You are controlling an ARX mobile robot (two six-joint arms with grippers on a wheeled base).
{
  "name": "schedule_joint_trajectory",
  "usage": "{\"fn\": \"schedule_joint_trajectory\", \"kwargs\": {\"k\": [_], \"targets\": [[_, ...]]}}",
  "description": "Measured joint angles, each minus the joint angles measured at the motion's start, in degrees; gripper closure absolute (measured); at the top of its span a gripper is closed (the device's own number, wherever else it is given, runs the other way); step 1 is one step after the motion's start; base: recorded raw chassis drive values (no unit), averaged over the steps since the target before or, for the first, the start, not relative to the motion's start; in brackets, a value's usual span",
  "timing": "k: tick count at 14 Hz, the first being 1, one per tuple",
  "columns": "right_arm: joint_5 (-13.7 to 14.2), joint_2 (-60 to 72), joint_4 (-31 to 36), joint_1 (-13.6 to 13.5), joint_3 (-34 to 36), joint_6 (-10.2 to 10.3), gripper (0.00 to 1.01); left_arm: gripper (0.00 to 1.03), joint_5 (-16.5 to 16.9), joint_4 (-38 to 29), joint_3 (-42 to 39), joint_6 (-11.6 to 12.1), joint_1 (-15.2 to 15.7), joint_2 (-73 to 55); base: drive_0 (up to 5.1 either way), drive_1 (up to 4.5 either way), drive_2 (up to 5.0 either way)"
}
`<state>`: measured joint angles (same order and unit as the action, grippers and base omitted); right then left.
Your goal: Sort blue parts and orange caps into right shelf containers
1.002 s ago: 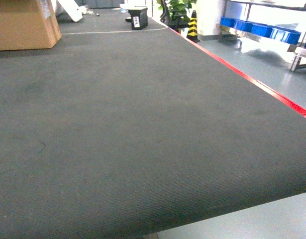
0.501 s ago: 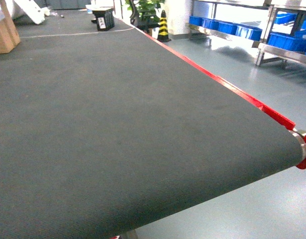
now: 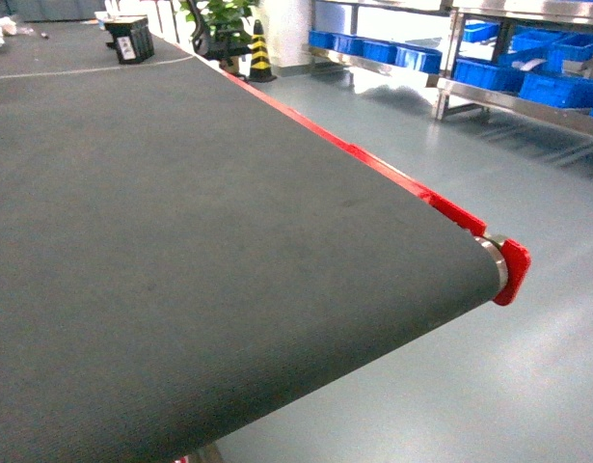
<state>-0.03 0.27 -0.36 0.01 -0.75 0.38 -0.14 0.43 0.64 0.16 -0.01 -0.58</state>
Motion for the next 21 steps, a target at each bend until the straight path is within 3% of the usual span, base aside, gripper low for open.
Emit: {"fn": "schedule_joint_trajectory", "kwargs": {"k": [21], "targets": [[0.0, 0.0, 0.0, 0.0, 0.0, 0.0, 0.58, 0.61, 0.07, -0.02, 0.0, 0.0, 0.0, 0.0, -1.6, -1.62, -1.6]]}}
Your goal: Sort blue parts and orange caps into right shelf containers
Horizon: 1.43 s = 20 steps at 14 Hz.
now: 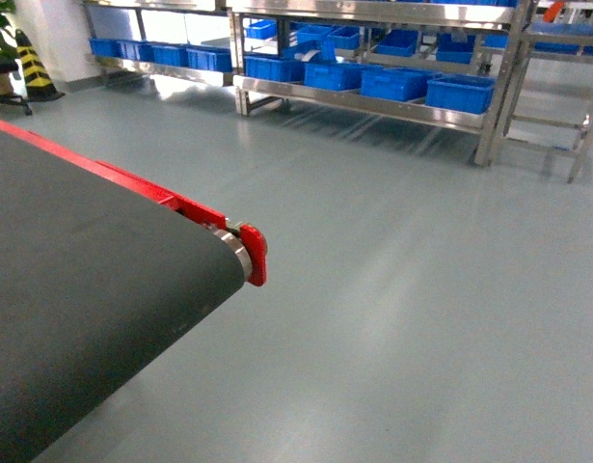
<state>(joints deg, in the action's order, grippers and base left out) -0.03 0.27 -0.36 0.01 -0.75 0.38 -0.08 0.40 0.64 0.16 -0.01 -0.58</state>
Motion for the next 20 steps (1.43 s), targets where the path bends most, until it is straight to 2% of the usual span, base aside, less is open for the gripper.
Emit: {"fn": "schedule_joint_trajectory", "kwargs": {"k": [20], "targets": [[0.0, 0.0, -0.02, 0.0, 0.0, 0.0, 0.58, 0.61, 0.04, 0.02, 0.0, 0.0, 0.0, 0.0, -1.6, -1.63, -1.6]]}}
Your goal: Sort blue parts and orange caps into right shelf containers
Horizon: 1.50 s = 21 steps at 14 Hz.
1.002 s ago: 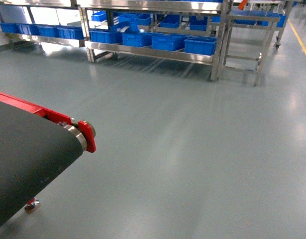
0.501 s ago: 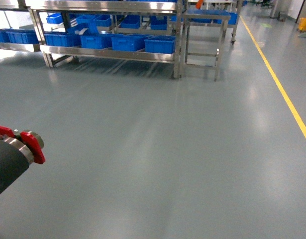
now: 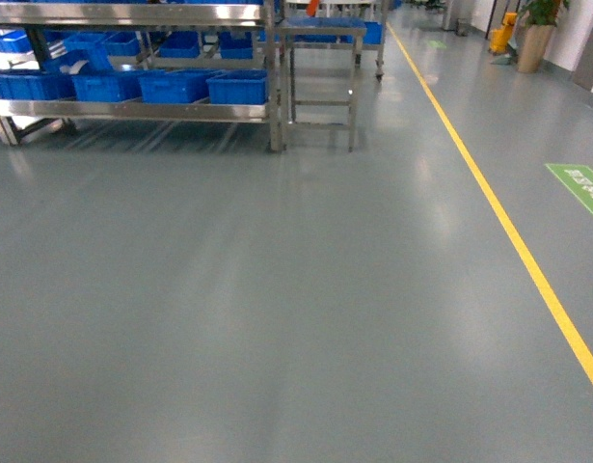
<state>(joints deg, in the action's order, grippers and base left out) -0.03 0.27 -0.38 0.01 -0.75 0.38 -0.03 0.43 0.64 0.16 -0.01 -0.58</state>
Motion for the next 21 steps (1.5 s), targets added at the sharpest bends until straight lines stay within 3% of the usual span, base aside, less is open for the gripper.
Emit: {"fn": "schedule_joint_trajectory", "kwargs": {"k": [5, 21], "targets": [[0.0, 0.0, 0.28, 0.0, 0.0, -0.02, 0.58, 0.61, 0.0, -0.37, 0.0, 0.0, 0.0, 0.0, -1.5, 0.15, -3.2], [0.0, 0.0, -0.04, 0.0, 0.0, 0.0, 0.58, 0.61, 0.02, 0.07, 0.0, 0.0, 0.0, 0.0, 0.2, 4.44, -4.1]]}}
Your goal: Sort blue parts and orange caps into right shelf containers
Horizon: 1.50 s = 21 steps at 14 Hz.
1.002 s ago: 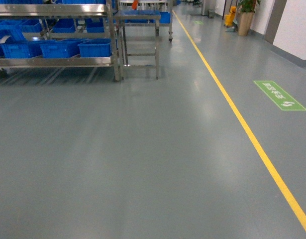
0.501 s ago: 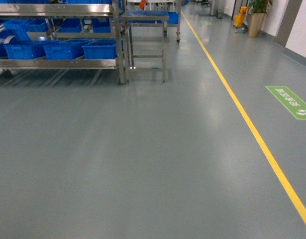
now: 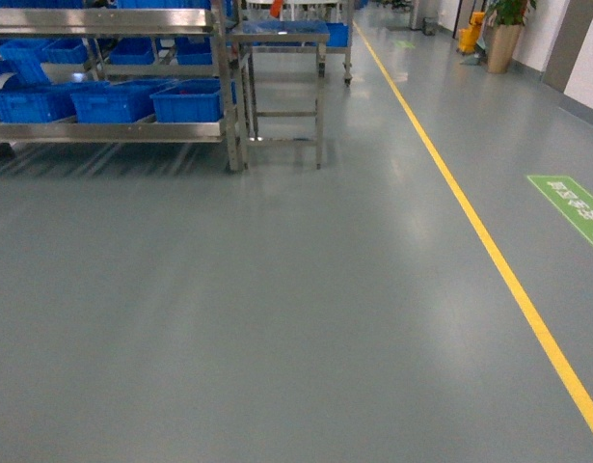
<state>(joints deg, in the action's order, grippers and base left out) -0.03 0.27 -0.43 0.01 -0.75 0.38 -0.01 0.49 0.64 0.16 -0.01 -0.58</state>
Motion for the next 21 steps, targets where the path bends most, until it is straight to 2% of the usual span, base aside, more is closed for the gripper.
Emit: {"fn": "schedule_joint_trajectory", "kwargs": {"k": [21], "targets": [[0.02, 0.0, -0.02, 0.0, 0.0, -0.02, 0.58, 0.61, 0.0, -0.11, 0.0, 0.0, 0.0, 0.0, 0.0, 4.33, -4.3]]}}
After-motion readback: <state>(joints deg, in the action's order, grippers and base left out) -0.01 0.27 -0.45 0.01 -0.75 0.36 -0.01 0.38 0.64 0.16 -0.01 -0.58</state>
